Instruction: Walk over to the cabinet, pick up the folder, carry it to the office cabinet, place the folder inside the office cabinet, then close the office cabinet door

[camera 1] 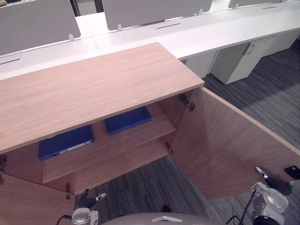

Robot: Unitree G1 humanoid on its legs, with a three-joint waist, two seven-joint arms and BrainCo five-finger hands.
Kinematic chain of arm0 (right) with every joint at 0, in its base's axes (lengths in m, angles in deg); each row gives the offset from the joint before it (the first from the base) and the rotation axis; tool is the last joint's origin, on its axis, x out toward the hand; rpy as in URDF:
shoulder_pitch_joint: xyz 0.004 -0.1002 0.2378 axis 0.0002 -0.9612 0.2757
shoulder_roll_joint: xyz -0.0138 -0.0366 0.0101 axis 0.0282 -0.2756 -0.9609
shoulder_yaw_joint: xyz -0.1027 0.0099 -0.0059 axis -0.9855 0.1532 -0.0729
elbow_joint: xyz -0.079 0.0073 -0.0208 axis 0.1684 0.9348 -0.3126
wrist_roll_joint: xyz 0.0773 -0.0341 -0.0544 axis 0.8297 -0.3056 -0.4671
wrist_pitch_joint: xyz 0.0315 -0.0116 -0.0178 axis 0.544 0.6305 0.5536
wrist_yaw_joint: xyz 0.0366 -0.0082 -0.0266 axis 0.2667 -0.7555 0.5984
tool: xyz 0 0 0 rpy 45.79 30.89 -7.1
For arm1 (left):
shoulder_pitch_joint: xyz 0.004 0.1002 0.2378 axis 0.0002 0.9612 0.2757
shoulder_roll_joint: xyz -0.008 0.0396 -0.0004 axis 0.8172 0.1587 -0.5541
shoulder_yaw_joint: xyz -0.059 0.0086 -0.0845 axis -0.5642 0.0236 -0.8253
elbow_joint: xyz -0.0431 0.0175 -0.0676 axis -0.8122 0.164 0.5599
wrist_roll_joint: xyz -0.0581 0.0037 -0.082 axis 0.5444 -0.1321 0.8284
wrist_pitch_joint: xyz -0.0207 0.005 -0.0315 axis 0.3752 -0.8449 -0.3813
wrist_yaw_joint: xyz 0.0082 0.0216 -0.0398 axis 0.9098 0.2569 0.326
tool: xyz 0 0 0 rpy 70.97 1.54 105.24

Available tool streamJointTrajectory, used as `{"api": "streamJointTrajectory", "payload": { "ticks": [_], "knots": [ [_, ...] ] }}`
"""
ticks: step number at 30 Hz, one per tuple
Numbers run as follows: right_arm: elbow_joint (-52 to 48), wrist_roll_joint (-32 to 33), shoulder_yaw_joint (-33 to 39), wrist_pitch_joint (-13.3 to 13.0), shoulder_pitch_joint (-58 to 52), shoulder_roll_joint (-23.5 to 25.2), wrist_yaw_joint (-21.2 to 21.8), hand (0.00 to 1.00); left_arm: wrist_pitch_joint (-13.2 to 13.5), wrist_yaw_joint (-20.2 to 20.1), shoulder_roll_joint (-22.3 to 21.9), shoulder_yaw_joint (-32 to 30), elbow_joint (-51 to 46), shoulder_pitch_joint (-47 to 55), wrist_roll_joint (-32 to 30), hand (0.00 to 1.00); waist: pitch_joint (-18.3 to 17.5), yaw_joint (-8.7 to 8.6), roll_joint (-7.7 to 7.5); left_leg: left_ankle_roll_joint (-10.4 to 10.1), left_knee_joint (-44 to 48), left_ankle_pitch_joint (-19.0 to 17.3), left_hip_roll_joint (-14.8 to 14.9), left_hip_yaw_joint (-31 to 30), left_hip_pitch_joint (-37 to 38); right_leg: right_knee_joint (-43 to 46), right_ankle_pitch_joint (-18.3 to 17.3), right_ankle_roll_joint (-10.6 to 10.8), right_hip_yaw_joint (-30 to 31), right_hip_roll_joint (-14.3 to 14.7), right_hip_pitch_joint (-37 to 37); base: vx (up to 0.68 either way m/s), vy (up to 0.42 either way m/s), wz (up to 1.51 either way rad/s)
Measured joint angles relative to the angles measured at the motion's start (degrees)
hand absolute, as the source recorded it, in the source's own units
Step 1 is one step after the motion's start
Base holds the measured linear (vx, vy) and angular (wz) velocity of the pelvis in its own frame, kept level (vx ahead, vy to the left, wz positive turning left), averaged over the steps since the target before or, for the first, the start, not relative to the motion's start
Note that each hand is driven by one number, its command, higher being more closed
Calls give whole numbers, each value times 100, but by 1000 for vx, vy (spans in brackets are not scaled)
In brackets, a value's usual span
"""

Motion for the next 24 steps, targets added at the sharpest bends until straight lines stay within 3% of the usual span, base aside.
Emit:
{"api": "streamJointTrajectory", "payload": {
  "ticks": [5, 9, 14, 24],
  "knots": [
    [-83, -212, -164, -1, -80, 36, -32, 0, 0, -1, -1, 0, 0, 34, -7, 0, 2, -20, -4, 2, 0, 2, 0, -16, -15, -68, 29, 22, -10, 0, 17, -16, -8, 0],
    [-811, -280, -285, -15, -376, 470, -99, 0, 0, -2, -2, 4, -20, 21, -14, 0, 16, -65, -29, 1, 0, 0, 7, -13, -15, -160, 79, 27, 3, 10, 51, -9, -12, -2],
    [-1557, -447, -894, -56, -861, 1000, -114, 0, 0, -2, -3, 68, -47, 5, -29, 0, 57, -172, -99, -1, 1, 0, 21, 110, -13, -249, 232, 30, 194, 40, 18, -50, -25, -19],
    [-2535, -741, -2312, -258, -1953, 1678, -37, 0, -1, 45, -45, 147, -51, -33, -78, 0, 75, -161, -263, -54, 1, -23, 64, 521, 47, -287, 393, -17, 611, 101, -192, -98, -28, -27]
  ]
}}
